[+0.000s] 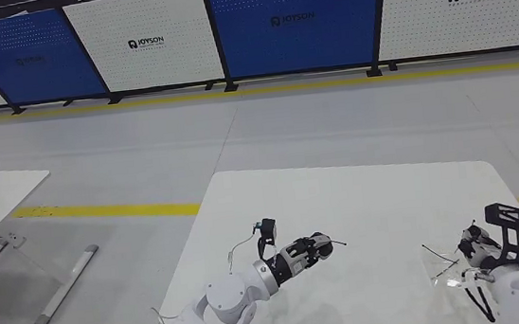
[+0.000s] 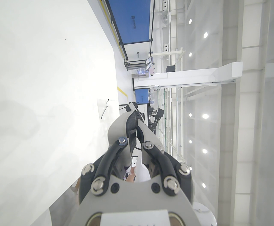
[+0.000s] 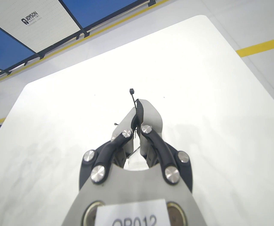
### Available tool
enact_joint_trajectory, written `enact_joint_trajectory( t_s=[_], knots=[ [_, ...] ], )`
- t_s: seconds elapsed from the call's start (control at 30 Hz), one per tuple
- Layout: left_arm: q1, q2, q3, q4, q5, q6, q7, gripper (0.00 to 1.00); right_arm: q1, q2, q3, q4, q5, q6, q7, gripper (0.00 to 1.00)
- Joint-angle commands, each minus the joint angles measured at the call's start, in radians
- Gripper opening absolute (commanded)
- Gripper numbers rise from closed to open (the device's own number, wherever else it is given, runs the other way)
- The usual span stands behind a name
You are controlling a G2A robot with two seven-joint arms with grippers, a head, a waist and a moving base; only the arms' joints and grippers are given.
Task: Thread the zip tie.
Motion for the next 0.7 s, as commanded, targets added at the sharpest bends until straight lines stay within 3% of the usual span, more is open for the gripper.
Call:
enact_joint_trajectory(
  t_s=[0.0, 0.23, 0.5, 0.67],
  knots=[
    [0.000, 0.000, 0.000, 0.000, 0.000, 0.000, 0.000, 0.00, 0.000, 0.001, 0.000, 0.000, 0.001, 0.000, -0.001, 0.00],
    [0.000, 0.000, 0.000, 0.000, 0.000, 0.000, 0.000, 0.00, 0.004, -0.002, -0.006, 0.022, -0.052, 0.000, 0.003, 0.00],
    [0.000, 0.000, 0.000, 0.000, 0.000, 0.000, 0.000, 0.00, 0.099, -0.020, -0.078, 0.037, -0.250, 0.000, 0.256, 0.00],
    [0.000, 0.000, 0.000, 0.000, 0.000, 0.000, 0.000, 0.00, 0.147, -0.028, -0.109, 0.058, -0.263, -0.010, 0.357, 0.00]
  ],
)
